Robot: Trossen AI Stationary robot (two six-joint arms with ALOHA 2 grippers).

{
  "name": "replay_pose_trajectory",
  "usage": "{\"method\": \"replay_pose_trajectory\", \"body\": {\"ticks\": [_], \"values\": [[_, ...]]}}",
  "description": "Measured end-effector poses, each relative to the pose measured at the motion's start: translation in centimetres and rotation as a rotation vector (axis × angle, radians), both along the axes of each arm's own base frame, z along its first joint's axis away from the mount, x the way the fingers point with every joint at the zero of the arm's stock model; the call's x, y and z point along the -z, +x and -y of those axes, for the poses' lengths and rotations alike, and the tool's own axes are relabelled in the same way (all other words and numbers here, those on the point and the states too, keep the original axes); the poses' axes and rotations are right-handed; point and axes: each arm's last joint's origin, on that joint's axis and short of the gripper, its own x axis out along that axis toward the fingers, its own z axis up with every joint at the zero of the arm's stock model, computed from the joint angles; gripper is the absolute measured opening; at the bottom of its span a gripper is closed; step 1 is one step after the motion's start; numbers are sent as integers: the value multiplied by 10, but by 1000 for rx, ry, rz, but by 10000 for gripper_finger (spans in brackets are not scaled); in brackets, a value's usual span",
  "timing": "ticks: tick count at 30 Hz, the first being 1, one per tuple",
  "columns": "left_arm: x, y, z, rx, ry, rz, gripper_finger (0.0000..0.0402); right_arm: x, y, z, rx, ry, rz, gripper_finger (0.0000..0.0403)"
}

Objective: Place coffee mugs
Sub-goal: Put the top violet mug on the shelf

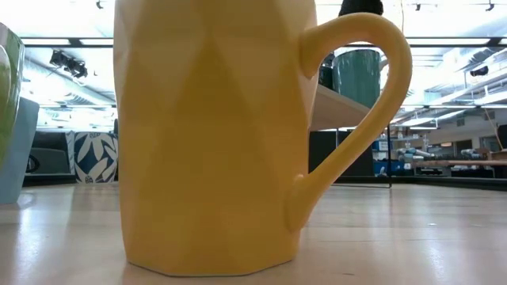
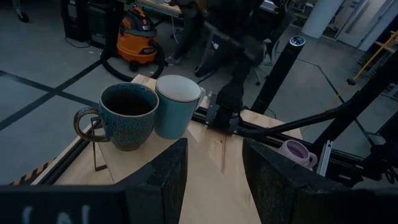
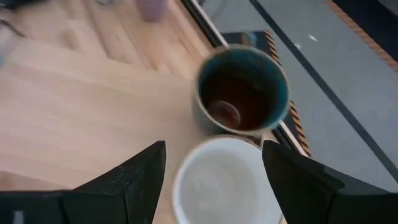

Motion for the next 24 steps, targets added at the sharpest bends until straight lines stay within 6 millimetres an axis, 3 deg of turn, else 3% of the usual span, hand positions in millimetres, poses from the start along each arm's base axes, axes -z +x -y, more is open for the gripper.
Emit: {"method": "replay_pose_trajectory", "body": {"ticks": [10,19,24], "values": [[2,0,0,0,-6,-16,160,-3,6,-42,-175,39,-5,260],[3,-1,0,3,-1,-37,160,1,4,-77,-167,115,-23,248],[17,-3,0,-26,9,-182,160,7,3,-90,-120,127,-33,247]]}}
